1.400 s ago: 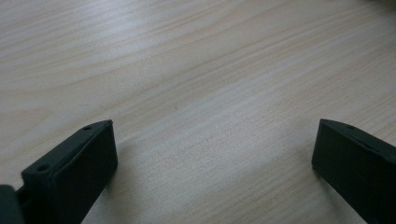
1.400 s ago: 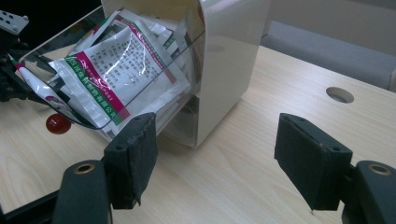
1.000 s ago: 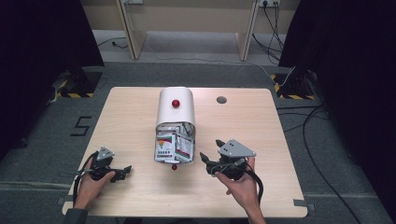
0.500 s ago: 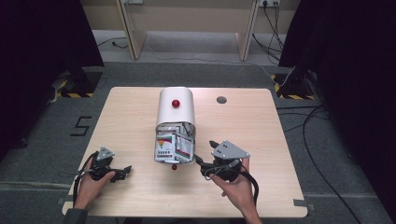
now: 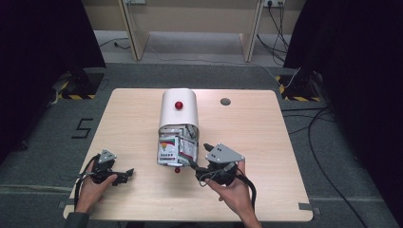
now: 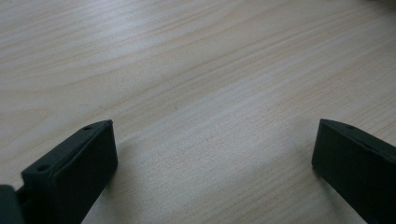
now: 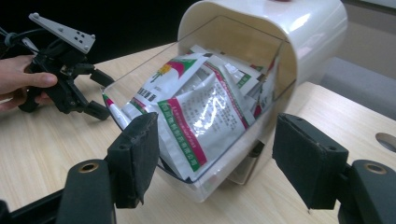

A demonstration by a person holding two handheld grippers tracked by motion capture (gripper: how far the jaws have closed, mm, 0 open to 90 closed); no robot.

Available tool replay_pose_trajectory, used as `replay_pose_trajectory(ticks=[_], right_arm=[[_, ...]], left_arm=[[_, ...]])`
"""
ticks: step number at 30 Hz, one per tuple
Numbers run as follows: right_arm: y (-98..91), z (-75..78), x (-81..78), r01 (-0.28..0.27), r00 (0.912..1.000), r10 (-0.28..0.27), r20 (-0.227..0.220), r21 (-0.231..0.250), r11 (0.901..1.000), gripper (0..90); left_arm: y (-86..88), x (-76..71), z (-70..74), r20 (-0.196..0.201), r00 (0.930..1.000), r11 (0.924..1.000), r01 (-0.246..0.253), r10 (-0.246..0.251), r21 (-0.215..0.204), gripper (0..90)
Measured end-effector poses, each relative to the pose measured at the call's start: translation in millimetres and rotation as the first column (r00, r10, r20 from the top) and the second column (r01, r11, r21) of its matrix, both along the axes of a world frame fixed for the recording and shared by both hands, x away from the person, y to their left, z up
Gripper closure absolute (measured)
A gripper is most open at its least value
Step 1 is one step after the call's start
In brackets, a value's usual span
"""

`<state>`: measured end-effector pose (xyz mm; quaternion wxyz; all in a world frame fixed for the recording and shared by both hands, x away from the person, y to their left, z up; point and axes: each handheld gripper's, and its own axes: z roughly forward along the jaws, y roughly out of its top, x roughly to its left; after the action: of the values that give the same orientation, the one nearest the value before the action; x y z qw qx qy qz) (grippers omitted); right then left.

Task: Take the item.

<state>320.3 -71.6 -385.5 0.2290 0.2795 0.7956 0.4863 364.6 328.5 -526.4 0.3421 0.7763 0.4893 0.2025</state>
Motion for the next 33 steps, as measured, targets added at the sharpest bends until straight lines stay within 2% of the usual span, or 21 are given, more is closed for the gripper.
replay_pose_trajectory(ticks=[18, 33], right_arm=[[21.3, -2.0, 3.5, -0.047, 0.9989, 0.047, 0.0, -0.018, 0.9987, 34.0], [29.4, -2.5, 9.5, -0.052, 0.9987, 0.052, 0.0, -0.02, 0.9985, 34.5]], left_arm=[[0.0, 0.0, 0.0, 0.0, 1.0, 1.0, 0.0, 0.0, -0.001, 0.0], [0.0, 0.0, 0.0, 0.0, 1.0, 1.0, 0.0, 0.0, 0.0, 0.0]])
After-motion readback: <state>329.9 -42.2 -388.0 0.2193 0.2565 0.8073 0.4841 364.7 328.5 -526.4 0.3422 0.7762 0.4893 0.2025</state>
